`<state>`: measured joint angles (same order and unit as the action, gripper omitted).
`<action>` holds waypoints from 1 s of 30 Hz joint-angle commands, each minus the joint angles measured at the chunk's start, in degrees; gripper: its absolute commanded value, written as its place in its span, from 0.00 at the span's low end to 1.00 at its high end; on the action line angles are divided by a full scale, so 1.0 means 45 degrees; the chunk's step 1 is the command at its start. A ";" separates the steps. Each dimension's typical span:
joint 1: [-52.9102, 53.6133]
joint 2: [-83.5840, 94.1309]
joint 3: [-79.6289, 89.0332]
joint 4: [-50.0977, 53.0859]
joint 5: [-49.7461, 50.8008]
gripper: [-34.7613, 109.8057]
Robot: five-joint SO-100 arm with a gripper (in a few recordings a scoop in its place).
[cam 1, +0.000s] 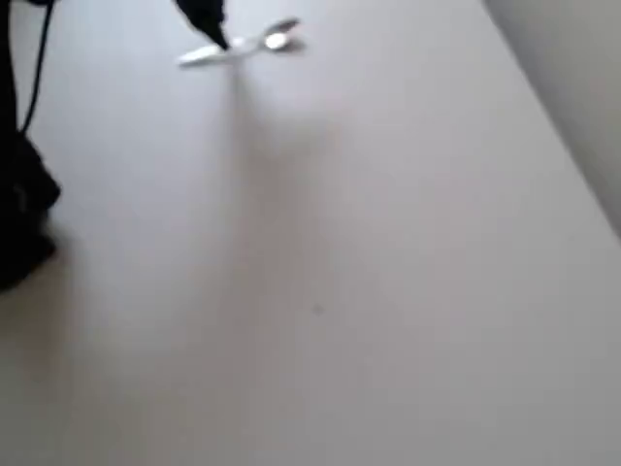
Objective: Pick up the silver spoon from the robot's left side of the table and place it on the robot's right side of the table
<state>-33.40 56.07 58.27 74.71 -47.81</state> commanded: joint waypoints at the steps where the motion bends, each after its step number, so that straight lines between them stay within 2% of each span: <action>1: 0.0215 -0.0391 -0.1113 -0.0098 -0.0195 0.34; 14: 0.0645 -0.0723 -0.1191 0.0215 -0.0039 0.23; 24: 0.2031 0.0352 -0.1074 0.0117 0.4180 0.23; 30: 0.3594 0.1602 -0.0254 0.0254 0.4902 0.23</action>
<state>-22.15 53.70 55.99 75.85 -28.30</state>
